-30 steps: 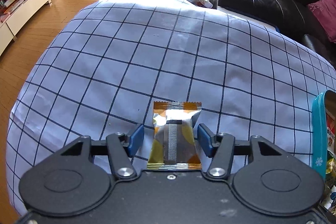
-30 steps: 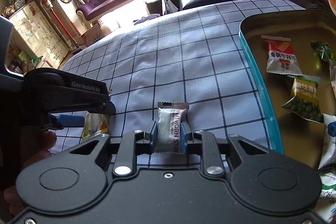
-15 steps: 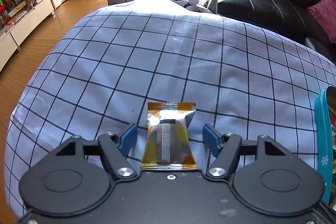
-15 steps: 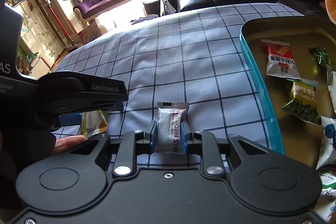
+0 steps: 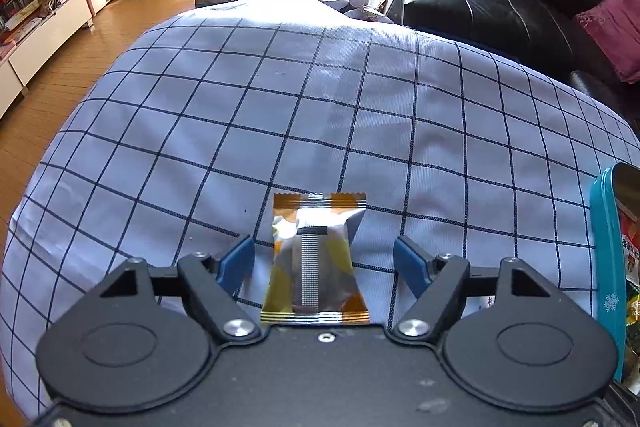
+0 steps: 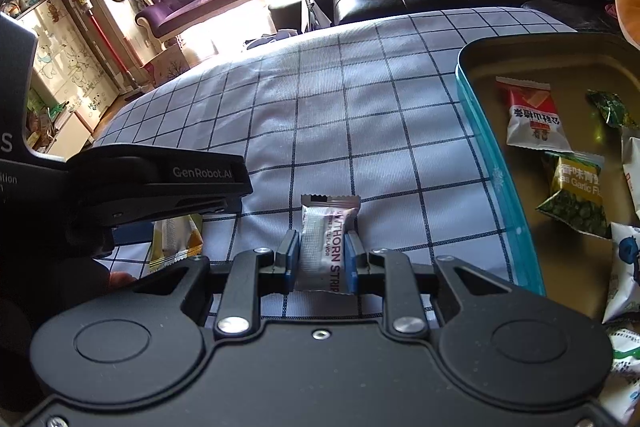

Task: Organize snacks
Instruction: 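Hold the gold candy in the left gripper and the hawthorn packet in the right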

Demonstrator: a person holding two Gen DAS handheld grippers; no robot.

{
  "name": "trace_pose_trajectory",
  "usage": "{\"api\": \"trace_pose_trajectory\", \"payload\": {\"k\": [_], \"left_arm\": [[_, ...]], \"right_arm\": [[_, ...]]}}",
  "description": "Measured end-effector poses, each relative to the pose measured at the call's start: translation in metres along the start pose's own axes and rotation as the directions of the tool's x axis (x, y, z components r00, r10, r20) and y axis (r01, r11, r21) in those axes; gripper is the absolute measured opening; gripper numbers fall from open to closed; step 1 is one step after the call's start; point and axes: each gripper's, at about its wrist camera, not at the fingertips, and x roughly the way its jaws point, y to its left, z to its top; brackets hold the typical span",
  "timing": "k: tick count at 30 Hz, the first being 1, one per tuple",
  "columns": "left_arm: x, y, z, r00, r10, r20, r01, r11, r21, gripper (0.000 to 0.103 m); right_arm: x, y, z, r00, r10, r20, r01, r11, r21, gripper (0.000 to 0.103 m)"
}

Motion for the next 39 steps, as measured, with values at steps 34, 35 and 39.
{"api": "trace_pose_trajectory", "payload": {"k": [34,35,39], "left_arm": [[-0.009,0.013,0.009,0.997,-0.077,-0.022,0.077,0.997,-0.019,0.036],[-0.01,0.014,0.01,0.997,-0.081,-0.021,0.08,0.996,-0.024,0.036],[-0.017,0.017,0.011,0.996,-0.089,-0.005,0.089,0.996,-0.029,0.036]], "right_arm": [[-0.009,-0.005,-0.001,0.999,0.026,0.025,-0.026,0.999,0.02,0.031],[-0.009,-0.005,-0.001,0.999,0.027,0.029,-0.027,0.999,0.019,0.031],[-0.014,-0.003,-0.001,0.998,0.036,0.045,-0.036,0.999,0.021,0.031]]}}
